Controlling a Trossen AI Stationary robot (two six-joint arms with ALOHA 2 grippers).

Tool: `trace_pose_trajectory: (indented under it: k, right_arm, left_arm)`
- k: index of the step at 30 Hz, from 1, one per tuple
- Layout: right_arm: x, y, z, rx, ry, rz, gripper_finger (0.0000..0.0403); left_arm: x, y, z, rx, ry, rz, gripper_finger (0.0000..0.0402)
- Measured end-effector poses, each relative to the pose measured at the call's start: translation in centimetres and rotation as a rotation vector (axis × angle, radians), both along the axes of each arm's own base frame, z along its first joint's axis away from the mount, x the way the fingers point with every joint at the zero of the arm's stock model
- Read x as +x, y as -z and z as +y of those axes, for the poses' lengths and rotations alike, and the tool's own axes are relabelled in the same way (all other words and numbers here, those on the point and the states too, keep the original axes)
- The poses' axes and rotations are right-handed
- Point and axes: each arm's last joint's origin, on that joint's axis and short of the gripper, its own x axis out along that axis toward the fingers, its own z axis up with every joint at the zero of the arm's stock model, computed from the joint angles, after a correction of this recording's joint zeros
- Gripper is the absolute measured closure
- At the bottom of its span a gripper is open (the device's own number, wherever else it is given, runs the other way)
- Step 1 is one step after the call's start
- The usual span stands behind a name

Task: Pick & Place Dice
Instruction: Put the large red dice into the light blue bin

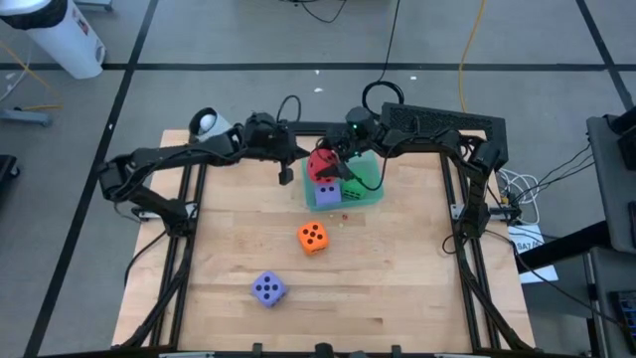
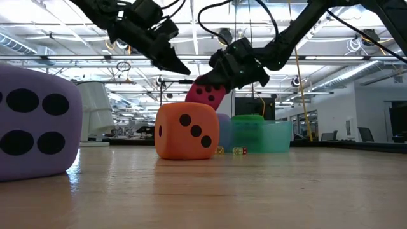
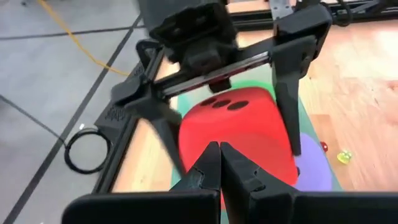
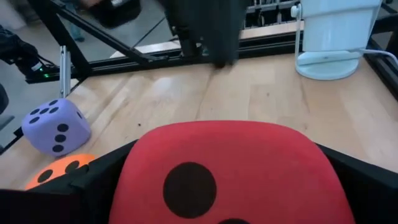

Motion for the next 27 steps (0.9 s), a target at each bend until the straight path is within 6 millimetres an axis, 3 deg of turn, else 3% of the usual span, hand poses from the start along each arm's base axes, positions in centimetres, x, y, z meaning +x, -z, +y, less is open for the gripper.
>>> trace_pose_trajectory:
  k: [7,18,27]
  right_arm:
    - [0.0,0.1,0.1,-0.010,-0.001,0.000,0.0003]
    - [0.5,-0.3,0.6,-0.036,-0.017,-0.033,0.0003]
    - [0.7,-1.7,-0.4,-0.055,0.019,-0.060,0.0003]
  left_arm:
    - [1.5,1.0,-1.1,0.020,0.008,0.024,0.0401]
    - [3.0,2.0,0.8,-0.031,0.003,0.035,0.0401]
    - [4.3,2.0,1.8,-0.024,-0.029,0.094,0.0401]
